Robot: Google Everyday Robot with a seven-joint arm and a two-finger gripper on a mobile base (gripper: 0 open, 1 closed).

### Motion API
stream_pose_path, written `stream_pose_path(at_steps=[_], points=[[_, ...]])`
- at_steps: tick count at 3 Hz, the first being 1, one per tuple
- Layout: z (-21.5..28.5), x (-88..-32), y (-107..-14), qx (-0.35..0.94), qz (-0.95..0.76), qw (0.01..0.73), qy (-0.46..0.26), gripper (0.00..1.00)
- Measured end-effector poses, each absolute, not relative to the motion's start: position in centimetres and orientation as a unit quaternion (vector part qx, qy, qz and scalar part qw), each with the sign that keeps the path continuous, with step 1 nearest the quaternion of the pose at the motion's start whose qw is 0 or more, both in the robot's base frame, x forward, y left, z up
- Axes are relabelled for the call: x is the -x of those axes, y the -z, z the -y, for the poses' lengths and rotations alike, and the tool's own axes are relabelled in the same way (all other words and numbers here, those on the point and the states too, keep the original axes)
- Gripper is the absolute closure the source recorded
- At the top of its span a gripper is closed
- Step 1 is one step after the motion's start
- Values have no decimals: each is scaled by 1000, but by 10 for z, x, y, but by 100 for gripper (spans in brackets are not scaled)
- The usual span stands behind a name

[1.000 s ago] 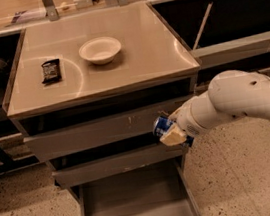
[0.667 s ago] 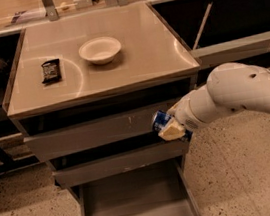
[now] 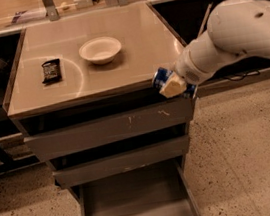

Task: Pick pepsi can from bottom drawer and place on counter

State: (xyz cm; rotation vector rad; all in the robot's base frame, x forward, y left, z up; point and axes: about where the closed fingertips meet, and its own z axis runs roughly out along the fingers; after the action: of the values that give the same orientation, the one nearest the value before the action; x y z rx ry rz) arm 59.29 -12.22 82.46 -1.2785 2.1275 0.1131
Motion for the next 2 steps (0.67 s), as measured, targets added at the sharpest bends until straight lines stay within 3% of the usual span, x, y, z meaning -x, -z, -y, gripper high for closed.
stream_pose_path(at_steps=[2], points=[[123, -670, -889, 499, -804, 322, -7, 100]])
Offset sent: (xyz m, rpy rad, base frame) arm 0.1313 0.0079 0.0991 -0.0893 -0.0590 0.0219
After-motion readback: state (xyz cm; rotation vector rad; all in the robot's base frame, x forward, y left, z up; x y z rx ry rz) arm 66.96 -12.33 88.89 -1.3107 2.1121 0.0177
